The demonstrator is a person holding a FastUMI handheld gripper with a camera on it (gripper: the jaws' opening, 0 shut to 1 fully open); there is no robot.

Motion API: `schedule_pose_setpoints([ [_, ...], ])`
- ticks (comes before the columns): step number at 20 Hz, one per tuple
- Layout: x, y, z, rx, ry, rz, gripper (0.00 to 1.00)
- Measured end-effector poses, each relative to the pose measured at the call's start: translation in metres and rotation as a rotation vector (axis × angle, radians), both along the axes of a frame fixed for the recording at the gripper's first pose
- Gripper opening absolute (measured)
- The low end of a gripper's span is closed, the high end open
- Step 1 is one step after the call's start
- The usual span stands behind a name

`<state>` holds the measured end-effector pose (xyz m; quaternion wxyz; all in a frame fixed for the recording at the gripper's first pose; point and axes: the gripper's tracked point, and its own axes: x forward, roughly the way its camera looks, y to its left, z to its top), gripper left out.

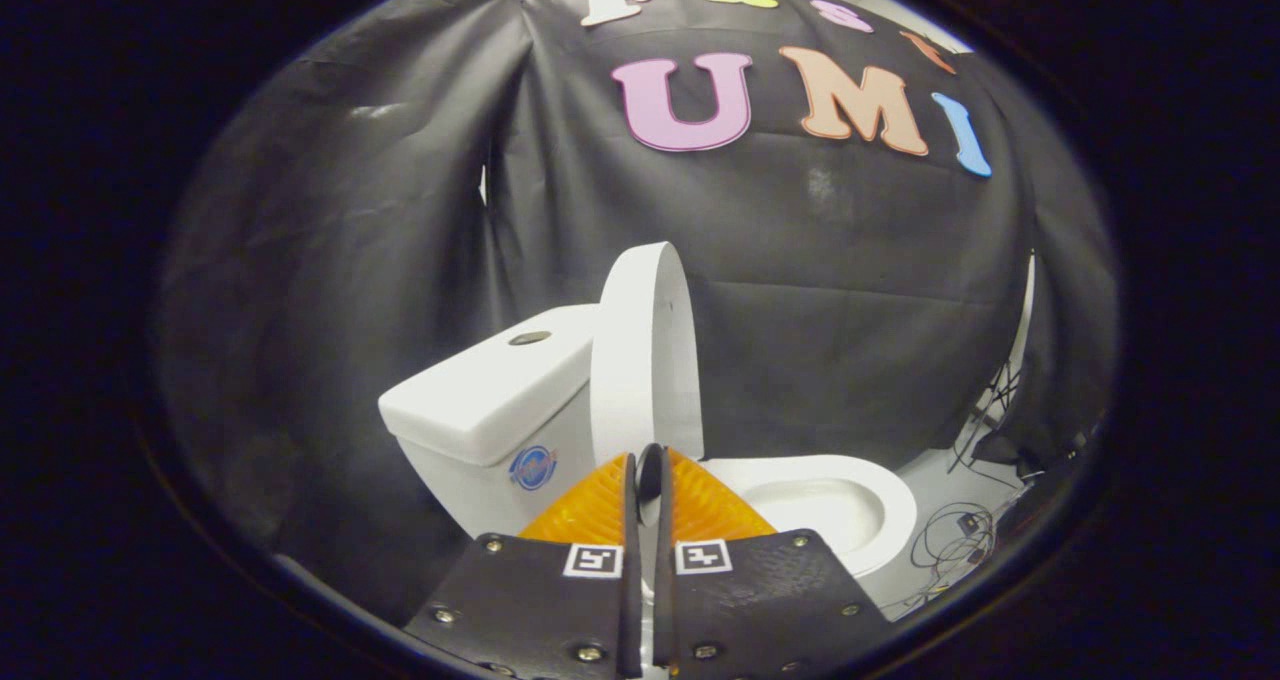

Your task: Open the toilet lid.

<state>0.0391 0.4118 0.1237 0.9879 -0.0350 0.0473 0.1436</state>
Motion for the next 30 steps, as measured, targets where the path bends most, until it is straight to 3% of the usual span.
schedule_pose_setpoints([
  [8,-0.004,0.027,-0.004,-0.013,-0.016,0.048,0.05],
  [27,-0.005,0.045,-0.006,-0.051,-0.066,0.074,0.06],
  [30,-0.006,0.044,-0.011,-0.019,-0.028,0.113,0.14],
])
